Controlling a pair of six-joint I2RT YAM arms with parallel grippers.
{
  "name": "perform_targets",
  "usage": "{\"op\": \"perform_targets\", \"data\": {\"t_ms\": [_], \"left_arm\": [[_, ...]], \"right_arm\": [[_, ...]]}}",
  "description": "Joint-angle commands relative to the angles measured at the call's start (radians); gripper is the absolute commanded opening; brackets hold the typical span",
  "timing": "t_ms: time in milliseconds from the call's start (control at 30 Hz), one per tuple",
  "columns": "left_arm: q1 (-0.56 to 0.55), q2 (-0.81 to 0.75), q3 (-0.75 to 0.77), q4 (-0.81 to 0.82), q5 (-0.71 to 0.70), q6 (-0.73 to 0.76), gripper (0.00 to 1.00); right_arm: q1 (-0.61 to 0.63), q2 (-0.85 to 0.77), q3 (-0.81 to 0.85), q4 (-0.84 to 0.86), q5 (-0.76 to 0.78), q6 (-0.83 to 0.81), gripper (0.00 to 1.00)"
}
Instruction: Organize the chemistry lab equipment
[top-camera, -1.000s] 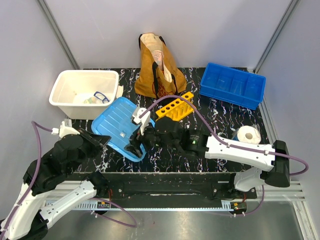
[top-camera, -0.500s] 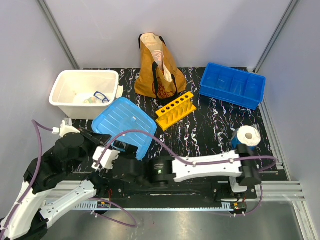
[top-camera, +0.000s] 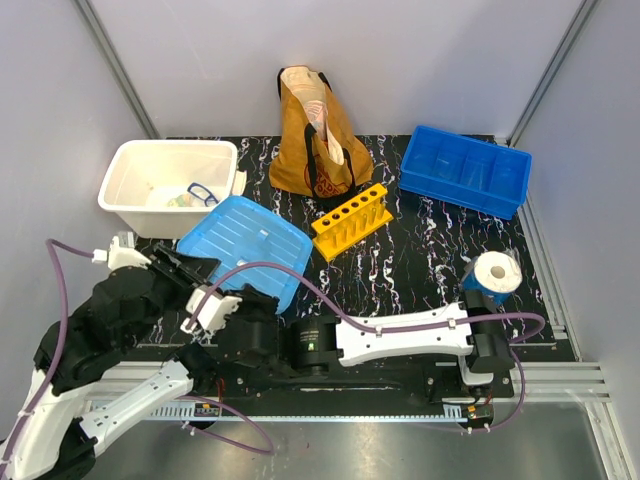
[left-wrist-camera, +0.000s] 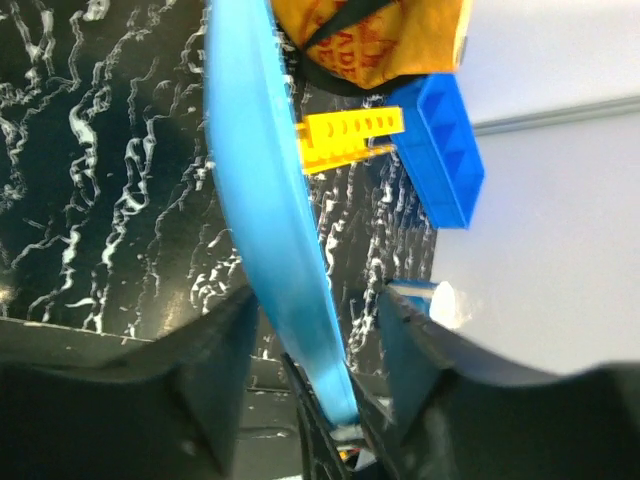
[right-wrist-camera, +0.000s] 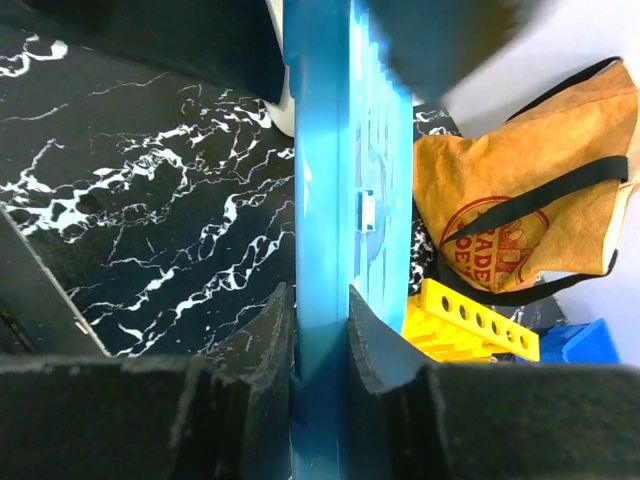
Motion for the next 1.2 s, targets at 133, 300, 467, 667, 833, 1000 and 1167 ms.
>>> {"op": "perform_targets", "data": {"t_ms": [133, 300, 467, 667, 833, 1000, 1167], "left_arm": [[-0.002, 0.011, 0.196, 0.226, 0.019, 0.429, 0.99], [-0.001, 0.051, 0.291, 0.274, 0.039, 0.589, 0.99], [-0.002, 0.096, 0.315, 0.297, 0.016, 0.746, 0.99], [-0.001, 0.145, 0.3, 0.324, -0.106, 0.864, 0.99], [-0.001, 0.232, 0.322, 0.349, -0.292, 0.971, 0.99], [-0.001, 0.318, 0.349, 0.351, -0.421, 1.014, 0.99], [0.038, 0.369, 0.343, 0.381, -0.527, 1.027, 0.99]], "right_arm": [[-0.092, -0.184, 0.017, 0.029, -0.205, 0.184, 0.0], [-0.236, -0.28, -0.038, 0.121, -0.412, 0.374, 0.0], [-0.348, -0.348, -0.07, 0.262, -0.492, 0.5, 0.0], [-0.496, -0.368, -0.141, 0.501, -0.627, 0.716, 0.0], [-0.574, -0.299, -0.129, 0.652, -0.662, 0.85, 0.0], [-0.678, -0.161, -0.138, 0.865, -0.729, 1.124, 0.0], [-0.726, 0.067, 0.016, 0.979, -0.854, 1.313, 0.0]]}}
